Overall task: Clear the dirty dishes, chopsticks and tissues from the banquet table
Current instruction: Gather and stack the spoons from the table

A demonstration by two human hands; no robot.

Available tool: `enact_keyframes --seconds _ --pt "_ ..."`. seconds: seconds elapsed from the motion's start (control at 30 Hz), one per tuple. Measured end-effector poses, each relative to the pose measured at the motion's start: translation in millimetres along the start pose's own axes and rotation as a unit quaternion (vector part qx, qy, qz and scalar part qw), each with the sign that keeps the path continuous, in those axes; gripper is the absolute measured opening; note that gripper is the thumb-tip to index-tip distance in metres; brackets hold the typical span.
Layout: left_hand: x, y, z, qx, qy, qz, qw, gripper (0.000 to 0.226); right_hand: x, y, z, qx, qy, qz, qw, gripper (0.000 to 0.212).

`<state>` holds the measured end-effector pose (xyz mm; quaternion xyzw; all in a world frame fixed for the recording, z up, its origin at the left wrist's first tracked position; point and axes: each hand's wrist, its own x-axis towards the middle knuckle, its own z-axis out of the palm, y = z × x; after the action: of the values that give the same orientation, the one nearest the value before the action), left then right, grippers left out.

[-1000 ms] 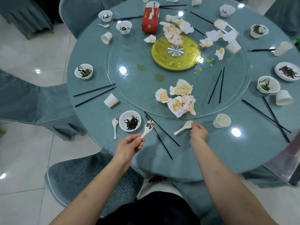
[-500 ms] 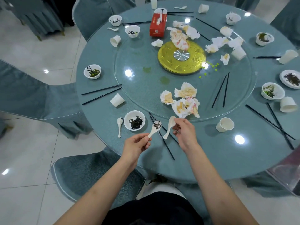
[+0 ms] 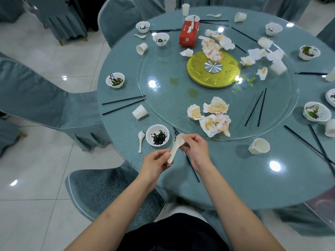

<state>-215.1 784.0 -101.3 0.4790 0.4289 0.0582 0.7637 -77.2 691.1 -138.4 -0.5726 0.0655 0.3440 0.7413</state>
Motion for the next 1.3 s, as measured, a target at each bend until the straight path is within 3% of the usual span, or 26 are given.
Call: enact_keyframes --seconds 0.23,0.57,0.9,1.13,1.3 --pt "-7.8 2.4 -14.7 -0.004 0.005 0.015 1.0 0.02 2.9 11.0 21.0 -0.019 -0.01 -0.003 1.0 0.004" --pt "-12.9 4.2 -53.2 -0.003 0.06 0.017 0.998 0.02 3.5 31.6 65.3 -0.045 -0.041 0.016 0.998 0.009" --pt "-4.2 20.2 -124.4 -0.047 0.12 0.013 0.992 0.017 8.5 70.4 127.2 -0.084 -0.051 0.044 0.994 0.006" --pt "0.1 27.0 -173.2 -0.095 0.152 0.003 0.984 0.018 25.9 137.0 149.6 -0.225 0.04 0.081 0.97 0.005" --pt "4.1 26.4 -201.5 -0.104 0.16 -0.006 0.982 0.02 42.9 172.3 158.9 -0.337 0.118 0.059 0.932 0.002"
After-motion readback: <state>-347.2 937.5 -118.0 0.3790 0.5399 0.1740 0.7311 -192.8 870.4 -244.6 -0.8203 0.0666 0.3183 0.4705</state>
